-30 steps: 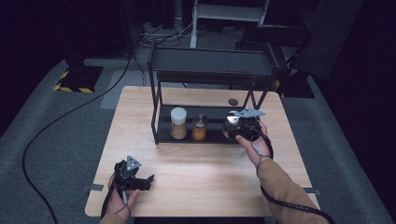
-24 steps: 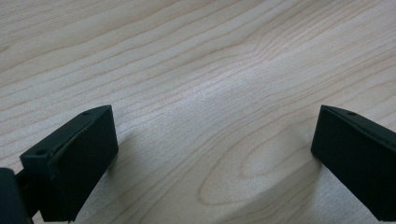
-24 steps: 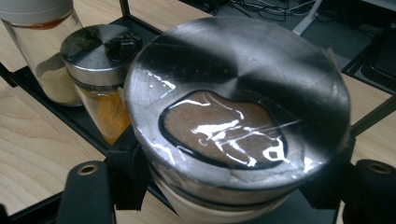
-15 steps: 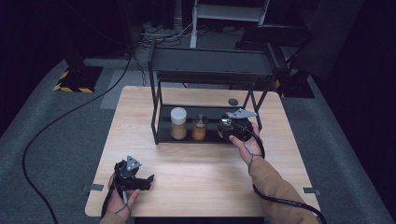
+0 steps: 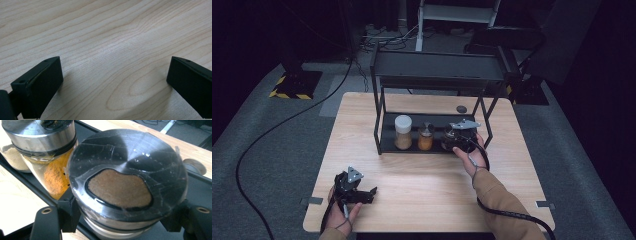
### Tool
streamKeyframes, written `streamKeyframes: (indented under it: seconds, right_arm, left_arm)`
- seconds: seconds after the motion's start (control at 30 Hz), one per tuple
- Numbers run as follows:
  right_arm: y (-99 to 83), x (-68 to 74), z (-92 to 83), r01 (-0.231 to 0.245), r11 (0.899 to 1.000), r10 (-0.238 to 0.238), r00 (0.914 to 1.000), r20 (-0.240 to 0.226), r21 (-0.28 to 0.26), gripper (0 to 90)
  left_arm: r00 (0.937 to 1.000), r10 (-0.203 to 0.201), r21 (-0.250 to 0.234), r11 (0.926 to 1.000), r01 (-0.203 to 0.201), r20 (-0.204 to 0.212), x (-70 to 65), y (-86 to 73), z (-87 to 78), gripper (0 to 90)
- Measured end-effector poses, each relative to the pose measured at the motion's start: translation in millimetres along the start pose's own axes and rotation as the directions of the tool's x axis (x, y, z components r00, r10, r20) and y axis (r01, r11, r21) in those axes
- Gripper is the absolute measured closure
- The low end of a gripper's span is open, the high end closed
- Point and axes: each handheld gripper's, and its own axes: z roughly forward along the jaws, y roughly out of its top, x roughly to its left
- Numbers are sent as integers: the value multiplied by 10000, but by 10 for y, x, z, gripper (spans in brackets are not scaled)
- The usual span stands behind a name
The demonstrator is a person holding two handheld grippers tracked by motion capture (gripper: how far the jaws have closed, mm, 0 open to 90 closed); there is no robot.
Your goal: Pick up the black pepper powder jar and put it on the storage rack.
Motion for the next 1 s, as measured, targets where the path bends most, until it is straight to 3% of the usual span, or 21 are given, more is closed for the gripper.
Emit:
streamKeyframes:
  seconds: [0.5, 0.57, 0.6, 0.7, 1.0]
  right_arm:
    - [11, -58, 96, -326, 9991, 331, 9993, -163, 277, 308]
    - [22, -79, 98, -438, 9985, 444, 9988, -197, 340, 289]
    - [34, -118, 104, -681, 9968, 693, 9972, -271, 417, 188]
    - [35, -136, 79, -688, 9970, 700, 9969, -358, 345, 164]
    - [96, -143, -282, -634, 9974, 630, 9979, -114, -330, 84]
  left_arm:
    - [10000, -6, 4, 10000, 6, -2, -1, 0, 0, 4]
    - [10000, 1, -1, 10000, -1, -1, 0, 0, 0, 4]
    - [10000, 0, 1, 10000, 0, -1, 0, 0, 0, 5]
    - [10000, -6, 5, 10000, 6, -2, -1, 0, 0, 5]
    - [10000, -7, 4, 10000, 7, -1, -1, 0, 0, 5]
